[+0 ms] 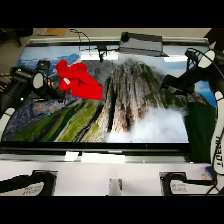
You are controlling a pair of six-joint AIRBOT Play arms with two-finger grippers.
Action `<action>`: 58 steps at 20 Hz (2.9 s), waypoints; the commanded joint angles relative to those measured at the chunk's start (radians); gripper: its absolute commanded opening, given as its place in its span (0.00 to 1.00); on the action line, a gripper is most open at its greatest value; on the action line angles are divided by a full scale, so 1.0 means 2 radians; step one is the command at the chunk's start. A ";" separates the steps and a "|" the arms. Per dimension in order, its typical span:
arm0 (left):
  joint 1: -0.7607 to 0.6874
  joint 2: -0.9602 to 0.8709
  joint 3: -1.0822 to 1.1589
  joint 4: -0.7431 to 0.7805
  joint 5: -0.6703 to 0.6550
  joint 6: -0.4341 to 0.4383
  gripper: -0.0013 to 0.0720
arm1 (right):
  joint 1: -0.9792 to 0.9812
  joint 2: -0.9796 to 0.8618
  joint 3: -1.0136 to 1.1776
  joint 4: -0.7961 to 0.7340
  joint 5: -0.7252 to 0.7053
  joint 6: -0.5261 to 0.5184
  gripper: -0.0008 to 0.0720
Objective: Fold the shirts.
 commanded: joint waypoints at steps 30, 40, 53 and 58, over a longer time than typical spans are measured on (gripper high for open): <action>0.002 -0.034 0.000 -0.032 0.260 -0.068 0.84 | 0.000 0.000 0.001 0.000 -0.031 -0.002 0.95; 0.074 -0.307 0.275 -0.172 0.171 0.006 0.84 | 0.000 0.000 0.000 0.002 -0.047 -0.002 0.95; 0.078 -0.371 0.302 -0.234 0.279 -0.001 0.07 | 0.000 0.000 0.000 0.002 -0.059 -0.001 0.95; 0.058 -0.280 0.302 -0.233 0.215 0.099 0.06 | 0.000 0.000 0.000 0.002 -0.079 0.004 0.92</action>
